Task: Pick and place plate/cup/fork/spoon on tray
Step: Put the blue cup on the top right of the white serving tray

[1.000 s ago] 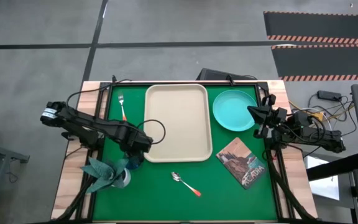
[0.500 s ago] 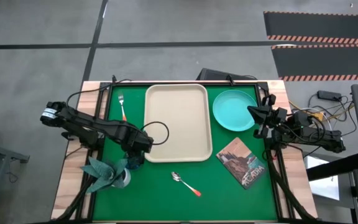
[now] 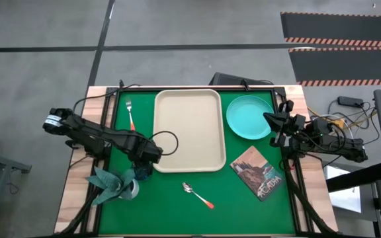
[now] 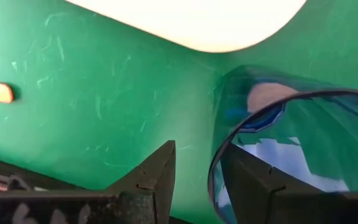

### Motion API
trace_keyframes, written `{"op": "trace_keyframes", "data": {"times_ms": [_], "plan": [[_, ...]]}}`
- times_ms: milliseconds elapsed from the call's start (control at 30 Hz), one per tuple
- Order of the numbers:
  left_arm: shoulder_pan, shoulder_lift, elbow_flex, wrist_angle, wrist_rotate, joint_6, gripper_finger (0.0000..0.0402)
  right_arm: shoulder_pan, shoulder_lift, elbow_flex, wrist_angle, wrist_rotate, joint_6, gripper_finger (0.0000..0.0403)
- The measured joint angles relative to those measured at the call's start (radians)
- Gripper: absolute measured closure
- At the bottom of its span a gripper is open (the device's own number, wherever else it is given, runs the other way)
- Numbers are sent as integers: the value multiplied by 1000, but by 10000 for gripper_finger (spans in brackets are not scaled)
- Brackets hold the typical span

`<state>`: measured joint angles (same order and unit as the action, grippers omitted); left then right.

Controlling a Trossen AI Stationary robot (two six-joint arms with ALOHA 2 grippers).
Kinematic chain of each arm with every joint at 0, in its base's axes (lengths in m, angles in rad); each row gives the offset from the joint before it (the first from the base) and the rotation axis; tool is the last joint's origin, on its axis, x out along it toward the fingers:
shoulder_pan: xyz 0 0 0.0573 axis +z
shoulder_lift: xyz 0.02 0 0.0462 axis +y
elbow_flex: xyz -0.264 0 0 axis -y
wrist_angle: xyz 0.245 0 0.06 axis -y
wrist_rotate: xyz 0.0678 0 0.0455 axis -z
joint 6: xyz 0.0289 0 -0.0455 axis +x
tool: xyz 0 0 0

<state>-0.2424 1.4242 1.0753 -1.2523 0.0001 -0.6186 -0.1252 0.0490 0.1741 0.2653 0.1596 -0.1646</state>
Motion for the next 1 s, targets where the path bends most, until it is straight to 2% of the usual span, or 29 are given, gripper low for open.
{"op": "trace_keyframes", "data": {"times_ms": [167, 500, 900, 1000], "plan": [[0, 0, 6, 2, 2, 0, 303, 0, 0, 0, 0, 0, 0, 394], [-1, -1, 5, -1, 12, -2, 393, 0, 0, 0, 0, 0, 0, 394], [0, -37, 5, -4, 9, -5, 399, 0, 0, 0, 0, 0, 0, 394], [1, -57, 16, -15, 8, -49, 400, 0, 0, 0, 0, -1, 0, 394]]}}
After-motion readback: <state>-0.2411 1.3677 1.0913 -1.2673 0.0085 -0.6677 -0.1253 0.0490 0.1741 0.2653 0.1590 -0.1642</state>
